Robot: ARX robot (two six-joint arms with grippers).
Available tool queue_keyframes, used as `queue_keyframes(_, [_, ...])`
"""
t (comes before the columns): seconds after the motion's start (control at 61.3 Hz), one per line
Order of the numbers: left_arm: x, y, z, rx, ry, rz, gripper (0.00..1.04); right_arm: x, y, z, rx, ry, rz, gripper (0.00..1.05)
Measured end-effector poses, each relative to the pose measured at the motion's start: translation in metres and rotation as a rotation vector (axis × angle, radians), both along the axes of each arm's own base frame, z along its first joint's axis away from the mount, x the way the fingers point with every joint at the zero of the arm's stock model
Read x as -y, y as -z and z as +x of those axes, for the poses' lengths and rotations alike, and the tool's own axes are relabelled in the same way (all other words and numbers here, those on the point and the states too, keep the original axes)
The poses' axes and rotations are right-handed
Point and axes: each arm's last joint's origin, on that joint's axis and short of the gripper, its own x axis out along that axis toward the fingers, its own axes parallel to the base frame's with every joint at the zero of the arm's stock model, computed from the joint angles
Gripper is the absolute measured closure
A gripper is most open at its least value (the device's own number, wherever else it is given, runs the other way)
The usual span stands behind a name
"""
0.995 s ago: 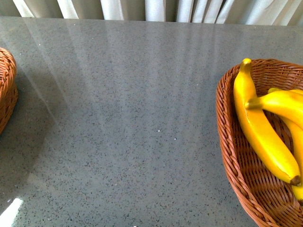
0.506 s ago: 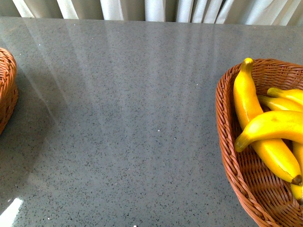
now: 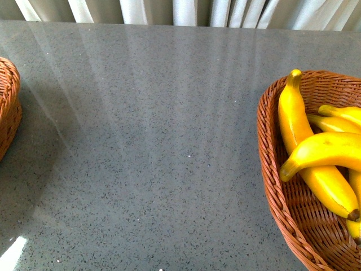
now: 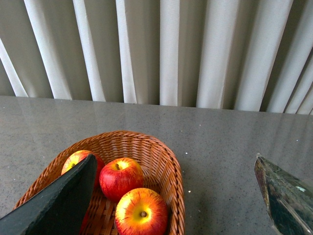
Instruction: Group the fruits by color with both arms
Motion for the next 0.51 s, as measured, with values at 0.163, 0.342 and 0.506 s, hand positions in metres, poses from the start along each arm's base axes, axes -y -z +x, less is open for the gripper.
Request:
queue_keyframes(0.163, [0.0, 0.0, 0.0, 0.0, 0.0, 0.0, 0.09, 0.0, 0.01, -0.014, 0.005, 0.007, 0.0, 1.03])
queue_keyframes(0.342, [0.0, 0.0, 0.0, 0.0, 0.0, 0.0, 0.09, -0.001, 0.011, -0.026, -0.002, 0.006, 0.001, 1.03])
queue_keyframes(0.506, [0.0, 0.0, 0.0, 0.0, 0.0, 0.0, 0.09, -0.001, 0.008, -0.035, 0.006, 0.005, 0.002, 1.03])
